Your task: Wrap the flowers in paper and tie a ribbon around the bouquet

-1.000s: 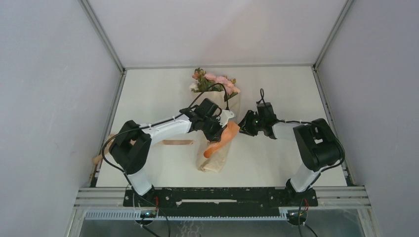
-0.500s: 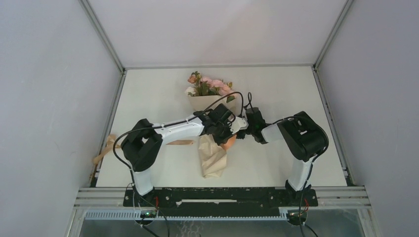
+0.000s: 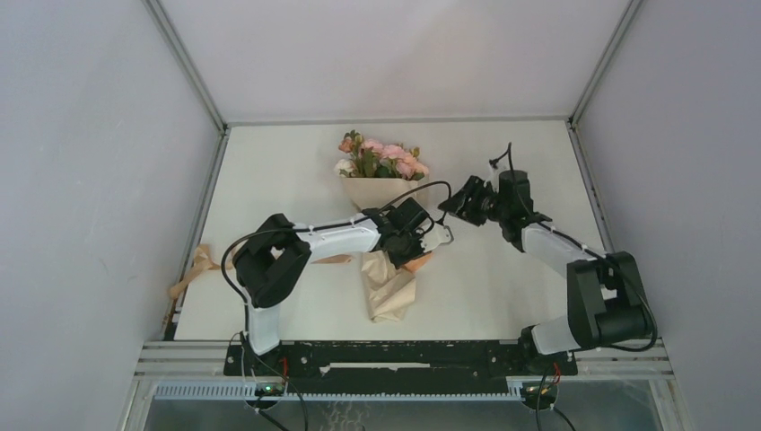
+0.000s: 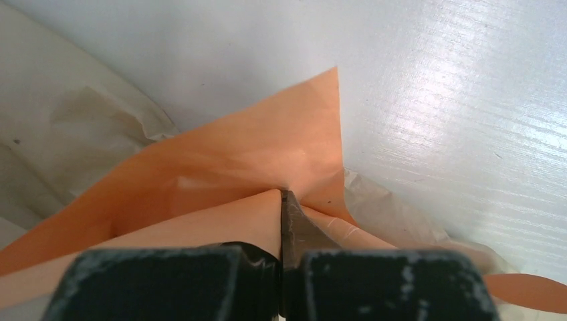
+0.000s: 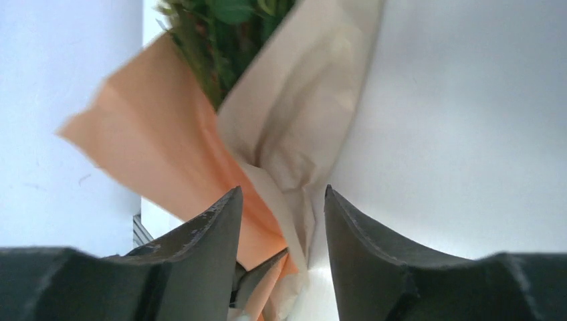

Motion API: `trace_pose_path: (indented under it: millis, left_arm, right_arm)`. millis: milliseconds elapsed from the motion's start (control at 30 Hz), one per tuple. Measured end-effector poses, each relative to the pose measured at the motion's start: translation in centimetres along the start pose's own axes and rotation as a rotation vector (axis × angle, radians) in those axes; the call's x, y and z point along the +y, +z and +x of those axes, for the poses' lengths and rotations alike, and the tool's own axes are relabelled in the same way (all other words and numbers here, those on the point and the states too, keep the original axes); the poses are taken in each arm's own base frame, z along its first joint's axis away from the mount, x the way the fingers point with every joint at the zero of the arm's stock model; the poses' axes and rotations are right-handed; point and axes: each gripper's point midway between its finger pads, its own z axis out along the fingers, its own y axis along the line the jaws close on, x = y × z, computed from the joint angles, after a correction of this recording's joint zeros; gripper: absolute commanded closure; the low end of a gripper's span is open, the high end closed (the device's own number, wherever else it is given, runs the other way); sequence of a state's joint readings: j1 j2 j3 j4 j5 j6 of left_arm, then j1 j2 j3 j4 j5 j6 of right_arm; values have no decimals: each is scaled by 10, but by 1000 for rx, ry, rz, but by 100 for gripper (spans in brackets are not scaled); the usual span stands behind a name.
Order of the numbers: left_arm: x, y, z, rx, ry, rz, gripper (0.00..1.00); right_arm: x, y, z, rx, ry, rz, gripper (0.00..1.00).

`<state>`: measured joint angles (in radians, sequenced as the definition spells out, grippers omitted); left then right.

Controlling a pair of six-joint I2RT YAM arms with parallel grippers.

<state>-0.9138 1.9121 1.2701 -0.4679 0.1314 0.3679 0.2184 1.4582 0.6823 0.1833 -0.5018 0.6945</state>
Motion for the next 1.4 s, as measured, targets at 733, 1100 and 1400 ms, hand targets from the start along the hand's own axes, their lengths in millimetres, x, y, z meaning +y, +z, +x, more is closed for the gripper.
trace_pose_path:
  millis: [733,1100,1400]
  left_arm:
    - [0,0,0,9,20,-19,99]
    - [0,1,4,30,33,-25,99]
    - [0,1,4,31,51,-33,97]
  right_arm:
    - [126,0,-28,140,-559,-119,14]
    - [101,43,4,364,-615,11,26]
    - [83,43,24,459,-581,50,100]
